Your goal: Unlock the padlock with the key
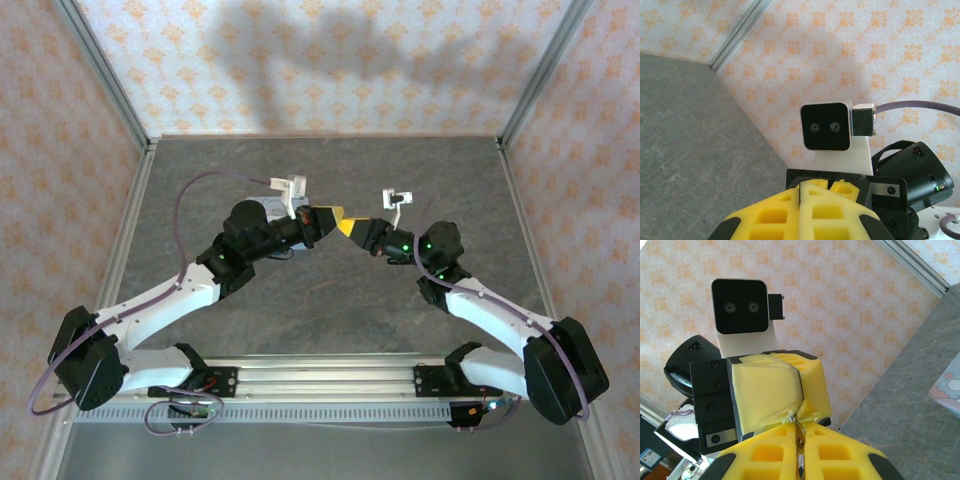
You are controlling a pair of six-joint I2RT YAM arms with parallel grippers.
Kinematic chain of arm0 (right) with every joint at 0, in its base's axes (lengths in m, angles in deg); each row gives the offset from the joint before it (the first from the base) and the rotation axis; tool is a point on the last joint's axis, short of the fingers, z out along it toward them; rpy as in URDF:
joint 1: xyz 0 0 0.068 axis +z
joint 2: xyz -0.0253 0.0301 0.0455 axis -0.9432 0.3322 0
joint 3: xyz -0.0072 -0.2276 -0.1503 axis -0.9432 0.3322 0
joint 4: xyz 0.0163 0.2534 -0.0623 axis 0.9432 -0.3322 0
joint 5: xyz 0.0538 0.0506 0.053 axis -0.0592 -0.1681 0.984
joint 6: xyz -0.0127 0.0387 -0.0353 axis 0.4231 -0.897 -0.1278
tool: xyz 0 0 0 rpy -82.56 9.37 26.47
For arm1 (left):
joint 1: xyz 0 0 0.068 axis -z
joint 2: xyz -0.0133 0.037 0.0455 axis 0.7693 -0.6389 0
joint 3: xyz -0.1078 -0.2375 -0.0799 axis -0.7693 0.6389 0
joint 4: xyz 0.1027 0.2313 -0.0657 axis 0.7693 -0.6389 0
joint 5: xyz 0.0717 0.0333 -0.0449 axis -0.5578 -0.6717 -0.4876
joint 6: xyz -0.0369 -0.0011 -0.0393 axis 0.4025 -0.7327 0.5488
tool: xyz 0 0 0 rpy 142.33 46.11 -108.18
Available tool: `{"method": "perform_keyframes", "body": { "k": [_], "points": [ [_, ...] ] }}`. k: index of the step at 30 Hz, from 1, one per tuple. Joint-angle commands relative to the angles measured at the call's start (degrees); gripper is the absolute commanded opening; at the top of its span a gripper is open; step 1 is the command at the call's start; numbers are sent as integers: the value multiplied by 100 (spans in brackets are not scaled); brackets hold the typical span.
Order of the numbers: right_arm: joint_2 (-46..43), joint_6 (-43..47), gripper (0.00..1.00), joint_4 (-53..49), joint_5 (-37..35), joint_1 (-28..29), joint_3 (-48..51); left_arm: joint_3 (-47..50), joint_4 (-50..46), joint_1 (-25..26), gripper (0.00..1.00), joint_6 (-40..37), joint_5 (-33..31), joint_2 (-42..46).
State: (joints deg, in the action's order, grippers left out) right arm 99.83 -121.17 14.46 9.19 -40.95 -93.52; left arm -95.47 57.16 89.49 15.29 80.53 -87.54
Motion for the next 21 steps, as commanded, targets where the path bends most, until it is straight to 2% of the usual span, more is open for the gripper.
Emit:
{"method": "perform_keyframes", "body": {
  "k": [1,10,12,14,18,21],
  "points": [
    [-118,91,7,265,-57,39,-96,76,257,-53,0,31,-64,17],
    [-325,418,0,-325,-199,41,-78,141,229,-139,1,110,-156,116],
    [-463,645,0,-739,-286,32,-86,130,93,-198,21,105,-192,168],
    [-668,1057,0,-1489,-403,32,-152,95,-198,-300,48,73,-243,252],
    [-1042,1907,0,-3046,-863,15,-283,48,-950,-593,72,-40,-522,448],
    [-1214,2492,0,-4320,-1582,8,-459,-197,-2237,-760,81,-456,-1205,491]
  ]
}}
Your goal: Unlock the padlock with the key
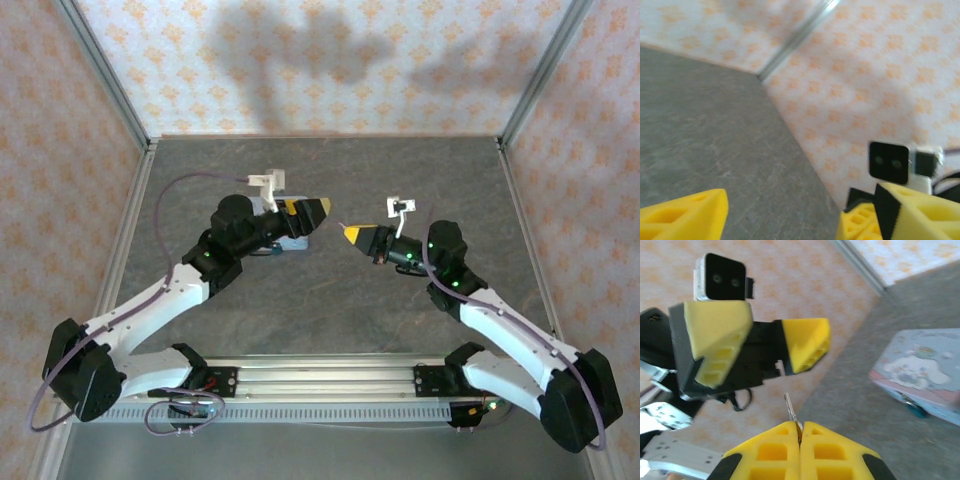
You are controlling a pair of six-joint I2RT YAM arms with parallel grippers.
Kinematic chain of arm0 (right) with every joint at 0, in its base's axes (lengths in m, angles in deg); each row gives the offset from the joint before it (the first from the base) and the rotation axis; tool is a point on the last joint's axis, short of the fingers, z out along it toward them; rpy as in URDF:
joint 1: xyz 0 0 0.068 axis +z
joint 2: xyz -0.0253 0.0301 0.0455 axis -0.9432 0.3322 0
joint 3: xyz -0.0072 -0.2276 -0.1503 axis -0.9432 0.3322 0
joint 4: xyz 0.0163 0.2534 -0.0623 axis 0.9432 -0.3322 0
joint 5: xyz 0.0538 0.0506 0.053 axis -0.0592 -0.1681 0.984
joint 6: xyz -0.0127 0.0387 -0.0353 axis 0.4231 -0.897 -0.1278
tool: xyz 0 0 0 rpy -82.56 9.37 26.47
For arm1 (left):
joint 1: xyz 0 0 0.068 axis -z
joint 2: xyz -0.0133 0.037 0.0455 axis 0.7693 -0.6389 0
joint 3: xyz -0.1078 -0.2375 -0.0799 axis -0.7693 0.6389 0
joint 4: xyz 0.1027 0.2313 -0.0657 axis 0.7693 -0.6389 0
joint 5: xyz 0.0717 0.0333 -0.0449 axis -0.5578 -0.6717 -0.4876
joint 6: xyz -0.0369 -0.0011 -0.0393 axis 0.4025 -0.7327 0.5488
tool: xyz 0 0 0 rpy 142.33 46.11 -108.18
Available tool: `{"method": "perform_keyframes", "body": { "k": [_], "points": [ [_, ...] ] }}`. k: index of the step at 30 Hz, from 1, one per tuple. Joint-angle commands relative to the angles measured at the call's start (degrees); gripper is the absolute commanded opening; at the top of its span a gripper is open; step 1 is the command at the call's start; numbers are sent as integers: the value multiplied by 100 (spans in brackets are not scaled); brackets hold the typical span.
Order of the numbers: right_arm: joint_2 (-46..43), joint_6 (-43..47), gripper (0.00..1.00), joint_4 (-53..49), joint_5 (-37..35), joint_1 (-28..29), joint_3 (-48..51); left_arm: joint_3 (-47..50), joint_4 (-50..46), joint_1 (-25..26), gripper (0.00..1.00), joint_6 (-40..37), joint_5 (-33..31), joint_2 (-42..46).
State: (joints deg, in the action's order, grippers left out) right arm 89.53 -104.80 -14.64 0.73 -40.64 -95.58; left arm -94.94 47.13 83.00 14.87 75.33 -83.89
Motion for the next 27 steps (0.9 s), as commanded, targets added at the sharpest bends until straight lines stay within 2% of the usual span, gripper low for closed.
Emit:
{"method": "perform_keyframes", "body": {
  "k": [1,5,10,18,27],
  "points": [
    [-208,1014,0,-1809,-1058,-25,-320,-387,-1781,-124,82,-642,-1038,72],
    [-177,1341,0,-3057,-2512,-25,-554,-929,-3289,-129,83,-1369,-2142,-504],
    [-19,1371,0,-3780,-3494,-25,-679,-1444,-3862,-120,83,-1691,-2650,-1331],
    [171,1282,0,-4068,-3861,-25,-741,-2271,-4099,-117,84,-2013,-2800,-2580],
    [300,1276,0,-4183,-3898,-27,-802,-2875,-4062,-34,84,-2194,-2516,-3531]
  ]
}}
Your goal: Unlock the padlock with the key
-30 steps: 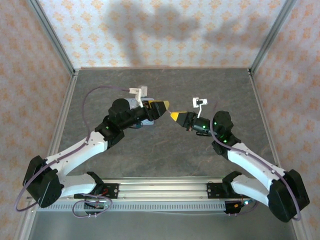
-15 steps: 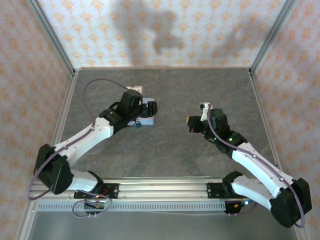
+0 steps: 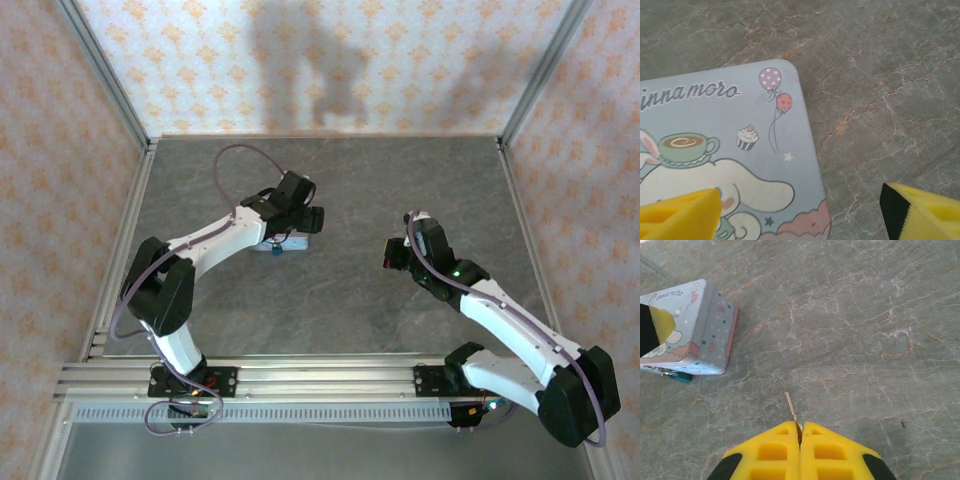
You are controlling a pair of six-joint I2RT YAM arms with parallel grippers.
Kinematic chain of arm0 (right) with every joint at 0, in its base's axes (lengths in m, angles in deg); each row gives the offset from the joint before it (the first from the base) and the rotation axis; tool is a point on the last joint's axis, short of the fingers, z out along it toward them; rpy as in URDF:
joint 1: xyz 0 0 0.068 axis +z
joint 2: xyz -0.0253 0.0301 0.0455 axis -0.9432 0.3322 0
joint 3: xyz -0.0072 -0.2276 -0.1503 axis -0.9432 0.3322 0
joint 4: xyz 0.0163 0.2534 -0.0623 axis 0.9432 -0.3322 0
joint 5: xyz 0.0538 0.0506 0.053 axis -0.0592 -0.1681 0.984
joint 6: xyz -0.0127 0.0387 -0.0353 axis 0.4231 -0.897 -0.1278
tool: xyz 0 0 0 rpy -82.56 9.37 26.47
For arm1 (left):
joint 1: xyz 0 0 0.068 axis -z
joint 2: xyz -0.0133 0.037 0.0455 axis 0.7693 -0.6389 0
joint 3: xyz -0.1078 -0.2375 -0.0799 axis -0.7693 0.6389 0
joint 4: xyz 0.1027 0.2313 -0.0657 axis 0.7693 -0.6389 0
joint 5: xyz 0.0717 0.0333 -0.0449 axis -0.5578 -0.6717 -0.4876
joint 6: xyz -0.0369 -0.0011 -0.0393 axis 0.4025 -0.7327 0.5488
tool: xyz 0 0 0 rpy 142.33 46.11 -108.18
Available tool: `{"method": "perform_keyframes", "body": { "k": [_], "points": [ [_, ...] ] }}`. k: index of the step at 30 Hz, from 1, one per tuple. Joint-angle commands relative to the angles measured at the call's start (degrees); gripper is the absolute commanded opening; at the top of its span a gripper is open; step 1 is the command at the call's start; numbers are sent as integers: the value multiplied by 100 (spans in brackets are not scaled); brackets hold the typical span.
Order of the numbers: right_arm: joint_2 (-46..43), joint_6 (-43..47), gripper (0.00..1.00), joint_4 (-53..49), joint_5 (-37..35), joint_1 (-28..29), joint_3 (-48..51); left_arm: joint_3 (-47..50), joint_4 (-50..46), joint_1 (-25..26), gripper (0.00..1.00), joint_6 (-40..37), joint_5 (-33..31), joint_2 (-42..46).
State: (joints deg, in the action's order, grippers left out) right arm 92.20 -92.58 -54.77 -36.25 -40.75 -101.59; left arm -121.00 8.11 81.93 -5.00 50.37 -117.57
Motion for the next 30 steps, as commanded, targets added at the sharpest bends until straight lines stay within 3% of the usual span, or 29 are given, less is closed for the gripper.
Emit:
{"method": "perform_keyframes", "body": {
  "k": [1,18,30],
  "points": [
    [47,66,0,-182,-201,-23,-204,-333,-187,93,84,-233,-6,-259],
    [-25,-88,0,-368,301,-537,-213,-201,-278,572,85,-97,-13,-676],
    [-142,-31,0,-467,383,-830,-222,89,-175,1440,86,286,3,-420]
  ]
}}
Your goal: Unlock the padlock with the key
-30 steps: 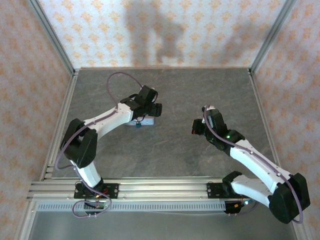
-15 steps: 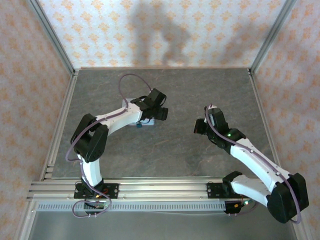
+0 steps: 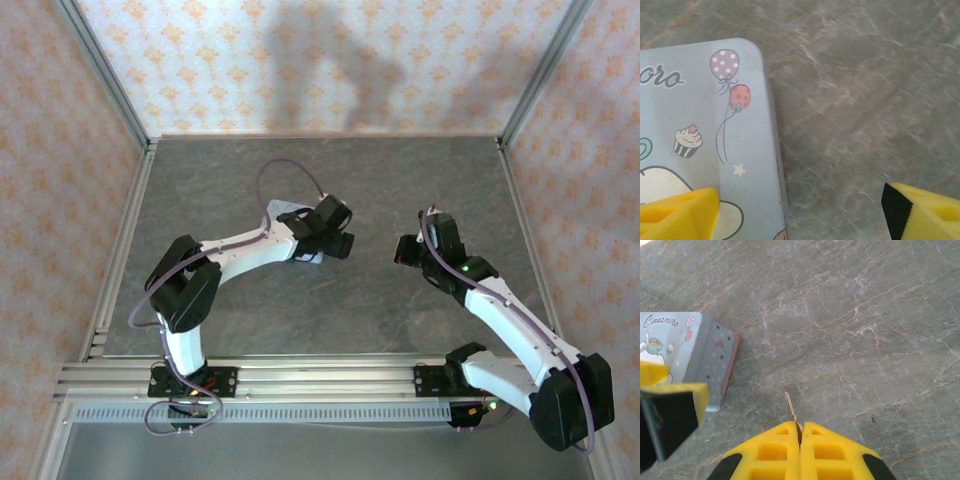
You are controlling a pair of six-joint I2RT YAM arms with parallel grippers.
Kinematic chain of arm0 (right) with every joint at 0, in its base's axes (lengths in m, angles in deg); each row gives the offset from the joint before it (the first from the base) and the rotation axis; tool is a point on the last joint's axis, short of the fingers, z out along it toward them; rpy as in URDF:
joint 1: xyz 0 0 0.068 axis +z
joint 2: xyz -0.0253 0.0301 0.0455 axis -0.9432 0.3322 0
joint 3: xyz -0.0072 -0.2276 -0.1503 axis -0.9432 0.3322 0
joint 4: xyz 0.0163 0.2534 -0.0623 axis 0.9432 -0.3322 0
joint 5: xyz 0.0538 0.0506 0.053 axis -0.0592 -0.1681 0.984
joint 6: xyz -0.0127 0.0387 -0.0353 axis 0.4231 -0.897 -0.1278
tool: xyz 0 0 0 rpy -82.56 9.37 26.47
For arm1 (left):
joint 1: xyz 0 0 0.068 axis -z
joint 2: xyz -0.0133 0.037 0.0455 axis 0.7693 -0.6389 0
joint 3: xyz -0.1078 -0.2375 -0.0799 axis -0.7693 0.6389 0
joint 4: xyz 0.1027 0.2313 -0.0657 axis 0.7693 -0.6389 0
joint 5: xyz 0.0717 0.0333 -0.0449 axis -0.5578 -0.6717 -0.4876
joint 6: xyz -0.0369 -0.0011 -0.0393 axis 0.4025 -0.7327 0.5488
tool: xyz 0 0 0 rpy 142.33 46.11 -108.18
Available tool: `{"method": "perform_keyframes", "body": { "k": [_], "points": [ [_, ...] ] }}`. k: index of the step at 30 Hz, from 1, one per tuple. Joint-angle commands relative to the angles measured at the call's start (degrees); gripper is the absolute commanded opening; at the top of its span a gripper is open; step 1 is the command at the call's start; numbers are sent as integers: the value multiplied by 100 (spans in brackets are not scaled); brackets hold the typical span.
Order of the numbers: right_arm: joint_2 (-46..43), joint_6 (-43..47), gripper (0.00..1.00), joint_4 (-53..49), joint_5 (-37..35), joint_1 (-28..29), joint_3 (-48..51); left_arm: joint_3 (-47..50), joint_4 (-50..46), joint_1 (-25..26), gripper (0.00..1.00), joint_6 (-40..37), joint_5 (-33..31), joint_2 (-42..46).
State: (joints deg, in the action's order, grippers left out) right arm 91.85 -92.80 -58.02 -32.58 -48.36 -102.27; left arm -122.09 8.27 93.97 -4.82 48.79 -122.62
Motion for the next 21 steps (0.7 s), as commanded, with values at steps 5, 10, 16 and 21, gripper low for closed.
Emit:
{"method": "perform_keyframes", "body": {
  "k": [5,10,16,21],
  "points": [
    [-123,7,0,-139,43,-119,-145,190,-99,580,86,407,200,35],
    [-74,1,0,-95,95,-123,-126,-19,-54,604,86,425,320,-80],
    [-30,-28,0,157,475,-141,-90,-15,5,557,87,354,379,382],
    [282,-133,0,711,1270,-137,-119,505,181,172,90,326,482,1502]
  ]
}}
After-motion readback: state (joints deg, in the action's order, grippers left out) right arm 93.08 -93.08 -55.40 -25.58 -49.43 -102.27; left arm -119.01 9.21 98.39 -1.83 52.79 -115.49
